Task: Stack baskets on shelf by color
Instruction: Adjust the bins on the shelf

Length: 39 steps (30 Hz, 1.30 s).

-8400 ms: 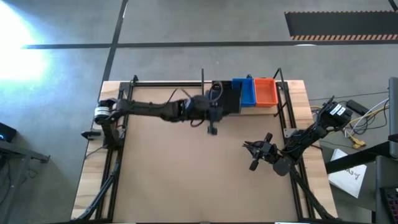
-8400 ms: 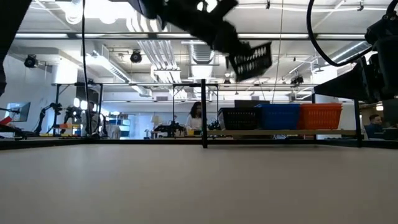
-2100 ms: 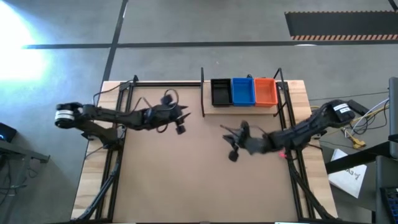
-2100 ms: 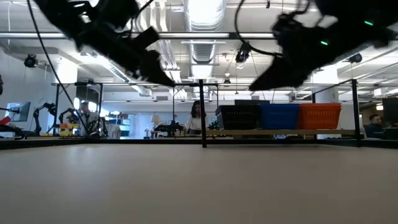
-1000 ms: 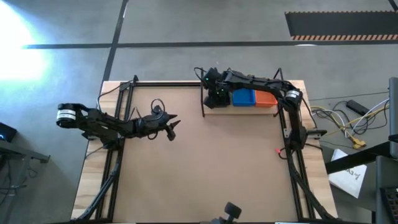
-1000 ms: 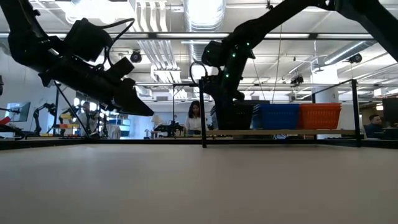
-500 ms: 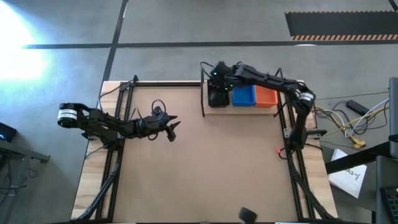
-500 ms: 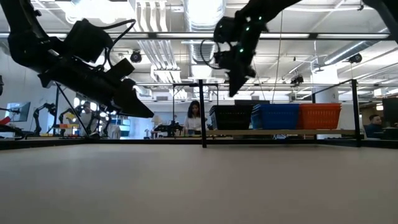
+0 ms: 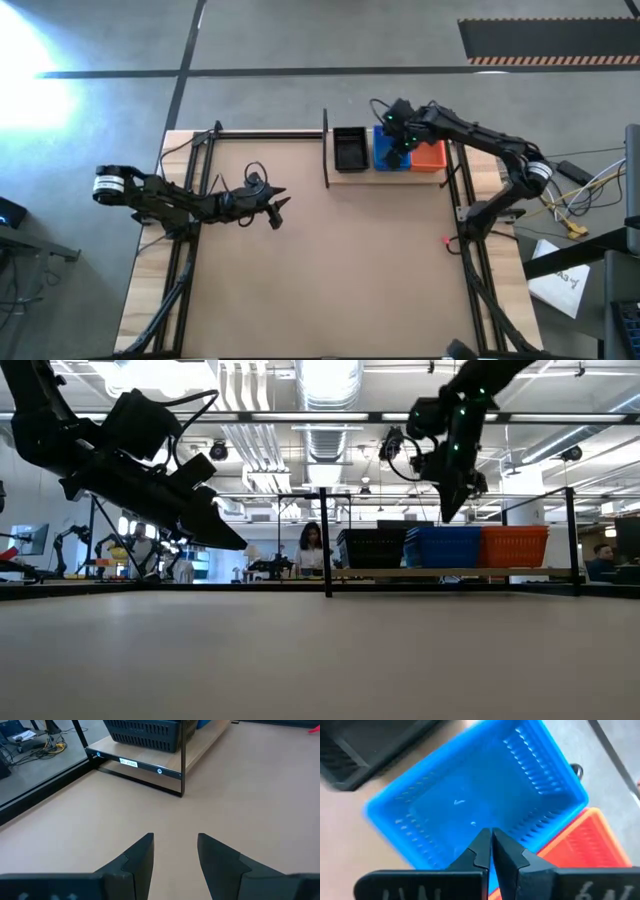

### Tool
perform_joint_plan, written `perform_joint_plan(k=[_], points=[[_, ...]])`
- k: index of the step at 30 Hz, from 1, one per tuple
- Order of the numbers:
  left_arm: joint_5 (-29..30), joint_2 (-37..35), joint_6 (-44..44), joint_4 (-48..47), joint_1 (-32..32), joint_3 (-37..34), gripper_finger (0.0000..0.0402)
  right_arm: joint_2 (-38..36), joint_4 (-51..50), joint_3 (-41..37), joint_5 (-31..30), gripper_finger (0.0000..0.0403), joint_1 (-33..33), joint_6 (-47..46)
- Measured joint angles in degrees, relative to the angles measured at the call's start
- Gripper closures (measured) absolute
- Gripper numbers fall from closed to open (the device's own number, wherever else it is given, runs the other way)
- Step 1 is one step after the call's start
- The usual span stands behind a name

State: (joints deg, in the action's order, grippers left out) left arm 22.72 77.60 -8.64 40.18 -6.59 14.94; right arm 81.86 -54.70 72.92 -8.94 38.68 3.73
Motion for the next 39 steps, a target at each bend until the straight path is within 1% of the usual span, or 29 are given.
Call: perform_joint_plan(k=[3, 6, 9, 14, 19, 22, 27, 35, 39], points=[[0.02, 0.0, 0.0, 0.3, 0.0, 0.07, 0.0265, -1.16, 6.59, -5.04, 1.74, 0.0394, 1.64, -1.3], [0.0, 0.0, 0.02, 1.56, 0.0, 0.07, 0.0265, -0.64, 11.04, -7.71, 4.39, 0.0394, 1.87, -1.4], [0.02, 0.01, 0.0, 1.7, 0.0, 0.07, 0.0265, 0.42, 12.4, -8.37, 5.81, 0.0394, 1.85, -0.81], [0.02, 0.02, -0.04, 1.75, 0.0, 0.07, 0.0265, 1.16, 11.82, -8.7, 7.89, 0.0394, 1.85, 1.44], [0.02, 0.02, -0.07, 1.86, 0.0, 0.07, 0.0265, 1.07, 11.84, -8.57, 8.01, 0.0394, 1.11, 2.3], [0.02, 0.02, -0.07, 1.91, 0.0, 0.07, 0.0265, 1.09, 13.95, -8.49, 7.97, 0.0394, 0.43, 2.31], [0.02, 0.02, -0.09, 2.85, 0.0, 0.07, 0.0265, 1.12, 20.03, -8.96, 7.54, 0.0394, 0.32, -2.65], [0.02, 0.02, -0.24, 3.13, 0.0, 0.07, 0.0265, 1.14, 23.9, -9.2, 7.44, 0.0394, 0.3, -1.77], [0.02, 0.02, -1.44, 3.13, -0.04, 0.07, 0.0265, 1.14, 23.96, -9.22, 7.43, 0.0394, 0.3, -0.94]])
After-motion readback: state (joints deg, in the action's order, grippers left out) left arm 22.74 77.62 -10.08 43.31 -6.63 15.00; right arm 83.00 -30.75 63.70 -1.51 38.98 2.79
